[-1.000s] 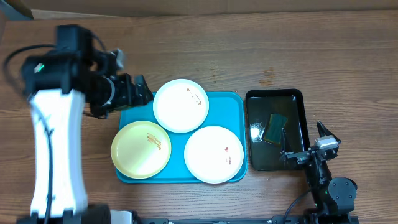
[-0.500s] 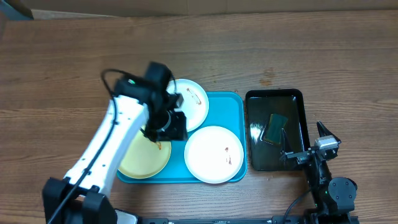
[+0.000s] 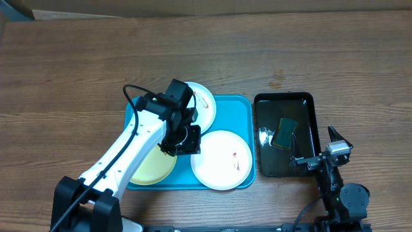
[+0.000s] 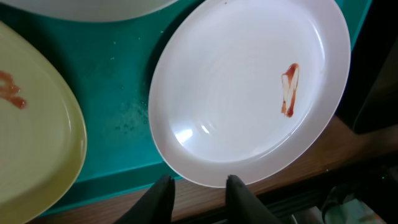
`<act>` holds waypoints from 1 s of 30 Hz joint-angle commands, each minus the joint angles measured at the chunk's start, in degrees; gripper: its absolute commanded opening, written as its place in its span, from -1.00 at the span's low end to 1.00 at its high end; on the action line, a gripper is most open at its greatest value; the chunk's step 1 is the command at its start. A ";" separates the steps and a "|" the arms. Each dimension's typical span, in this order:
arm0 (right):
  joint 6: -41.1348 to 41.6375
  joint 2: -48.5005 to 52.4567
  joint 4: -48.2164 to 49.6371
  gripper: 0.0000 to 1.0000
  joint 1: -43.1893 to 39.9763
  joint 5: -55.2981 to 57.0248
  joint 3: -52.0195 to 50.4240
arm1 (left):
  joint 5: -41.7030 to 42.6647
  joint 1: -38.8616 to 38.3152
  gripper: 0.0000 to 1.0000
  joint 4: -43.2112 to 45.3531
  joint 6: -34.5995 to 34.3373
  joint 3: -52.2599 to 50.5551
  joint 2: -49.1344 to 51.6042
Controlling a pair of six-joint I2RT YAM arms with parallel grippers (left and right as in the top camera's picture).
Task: Clean dirty plates on tray and stack at the side
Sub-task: 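Reach the left gripper over the blue tray and grip the right white plate's rim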
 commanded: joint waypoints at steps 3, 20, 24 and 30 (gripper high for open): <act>-0.42 -0.39 0.31 1.00 0.00 0.31 -0.61 | 0.02 -1.70 -0.31 0.68 -5.51 -0.39 -1.07; -0.42 -0.39 0.31 1.00 0.00 0.31 -0.61 | -9.27 -10.97 -0.15 3.15 -12.39 -1.05 -1.01; -0.42 -0.39 0.31 1.00 0.00 0.31 -0.61 | -13.25 -13.27 -0.17 3.28 -15.65 -1.51 -1.01; -0.39 -0.39 0.31 1.00 0.00 0.31 -0.61 | -17.79 -14.69 -0.17 3.89 -18.84 -4.20 -1.01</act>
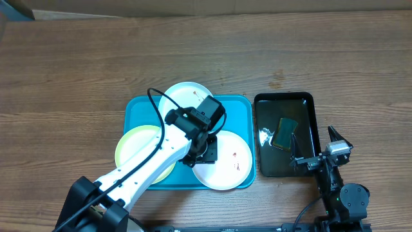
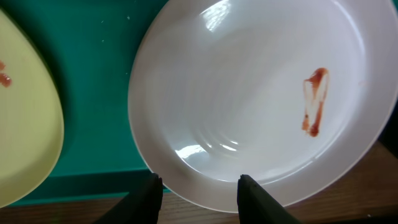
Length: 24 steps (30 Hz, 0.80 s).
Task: Clean dirty plates on tray and stack at the side
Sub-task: 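Reach the left gripper over the blue tray and grip the right white plate's rim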
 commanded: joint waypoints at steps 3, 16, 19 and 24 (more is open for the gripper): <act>-0.44 -0.39 0.31 1.00 0.00 0.31 -0.59 | -7.78 -0.35 -0.17 0.20 -4.72 -4.02 -1.01; -0.46 -0.39 0.28 1.00 0.00 0.31 -0.59 | -3.21 -0.44 -0.26 11.52 -6.36 -13.51 -1.01; -0.44 -0.39 0.31 1.00 0.00 0.31 -0.59 | -3.19 -0.44 -0.28 11.69 -6.36 -13.73 -1.01; -0.46 -0.39 0.31 1.00 0.00 0.31 -0.59 | -3.19 -0.46 -0.28 12.15 -6.45 -13.73 -1.01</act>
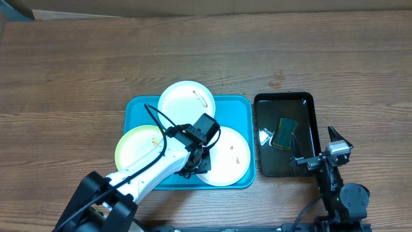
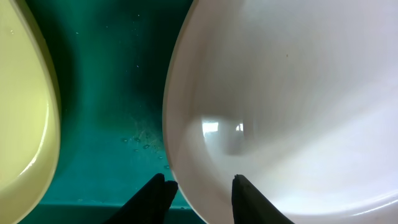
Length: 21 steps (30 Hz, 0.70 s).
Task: Clean dirty plates on tray and stack at the side
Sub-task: 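Reach the left gripper over the blue tray and grip the right white plate's rim, then lower the right gripper into the black tray and grasp the green sponge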
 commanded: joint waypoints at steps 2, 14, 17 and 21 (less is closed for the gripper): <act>-0.42 -0.39 0.28 1.00 0.00 0.31 -0.59 | 0.66 -0.37 -0.28 0.44 -1.42 -0.52 -1.01; 5.40 -0.39 2.47 1.00 -0.09 -3.96 3.23 | 2.16 -0.37 -0.20 0.44 -1.38 -0.52 -1.01; 8.26 0.76 -5.53 1.00 -0.11 -2.91 11.02 | 2.16 -0.37 -0.20 0.39 -1.38 -0.52 -1.01; 8.22 7.39 -18.67 1.00 -0.11 -1.01 23.71 | 2.14 -0.37 -0.20 0.35 -1.36 -0.52 -1.01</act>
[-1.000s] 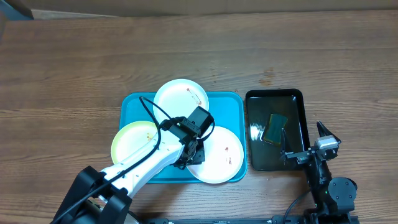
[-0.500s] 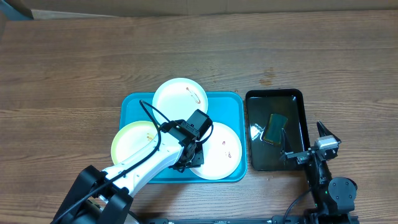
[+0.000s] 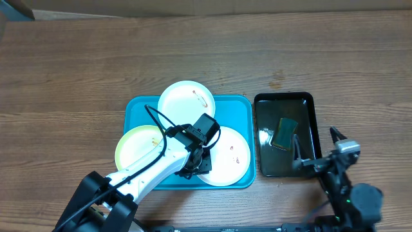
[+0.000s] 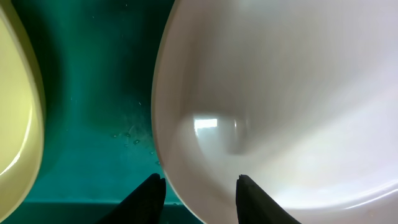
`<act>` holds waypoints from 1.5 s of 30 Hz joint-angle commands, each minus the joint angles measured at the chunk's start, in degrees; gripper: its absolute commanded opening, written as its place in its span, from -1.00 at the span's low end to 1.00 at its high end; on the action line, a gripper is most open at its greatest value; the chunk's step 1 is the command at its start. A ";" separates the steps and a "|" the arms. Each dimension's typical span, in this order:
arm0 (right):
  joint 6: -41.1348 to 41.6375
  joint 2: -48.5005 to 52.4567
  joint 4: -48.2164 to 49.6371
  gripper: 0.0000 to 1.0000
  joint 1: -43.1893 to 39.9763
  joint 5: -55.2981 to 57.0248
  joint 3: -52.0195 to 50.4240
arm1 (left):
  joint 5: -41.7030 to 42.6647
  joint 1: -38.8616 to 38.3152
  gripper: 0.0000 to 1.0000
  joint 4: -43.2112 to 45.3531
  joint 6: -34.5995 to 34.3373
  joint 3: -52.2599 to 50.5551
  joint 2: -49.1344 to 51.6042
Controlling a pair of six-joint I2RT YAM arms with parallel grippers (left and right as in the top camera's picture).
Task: Clean dirty plates on tray and stack at the side
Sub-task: 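Lower the right gripper into the black tray and grasp the green sponge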
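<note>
Three dirty plates lie on the teal tray (image 3: 239, 106): a white one at the back (image 3: 187, 100), a yellow one at the left (image 3: 138, 147) and a white one at the front right (image 3: 228, 158). My left gripper (image 3: 198, 162) is low at the front white plate's left rim. In the left wrist view the gripper (image 4: 199, 185) is open, one finger over the teal tray (image 4: 93, 93) and the other over the white plate (image 4: 280, 93), with the rim between them. The yellow plate's edge (image 4: 15, 118) shows at the left. My right gripper (image 3: 320, 161) rests by the table's front right.
A black basin (image 3: 308, 103) holding water and a green sponge (image 3: 284, 132) stands right of the tray. Bare wooden table surrounds both. The left arm's cable loops above the tray's front left.
The left gripper stays open at the white plate's left rim; the rim now lies a little further left between the fingers. The right arm has shifted slightly at the front right.
My left gripper hung open over the tray's middle between the plates. Then it stood above the front white plate, ketchup streak in view. Then it was low at that plate's left rim, where it remains, open astride the rim.
</note>
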 commanded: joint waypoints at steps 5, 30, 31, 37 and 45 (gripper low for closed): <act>2.34 20.46 -18.58 1.00 -0.11 0.61 24.83 | 0.46 -0.35 -0.19 0.17 -0.94 -0.33 -1.01; 17.68 90.42 -30.08 1.00 1.92 -4.59 37.79 | 0.46 -0.37 -0.34 0.79 -0.94 -0.33 -1.01; 18.97 90.79 -29.00 0.98 2.36 -2.95 37.79 | 0.46 -0.37 -0.34 0.81 -0.94 -0.33 -1.01; 22.10 90.99 -27.93 0.30 3.91 2.29 37.27 | 0.46 -0.37 -0.33 0.81 -0.94 -0.33 -1.01; 22.08 90.99 -25.42 -0.61 4.79 2.29 33.24 | 0.46 -0.35 -0.26 1.03 -0.94 -0.33 -1.01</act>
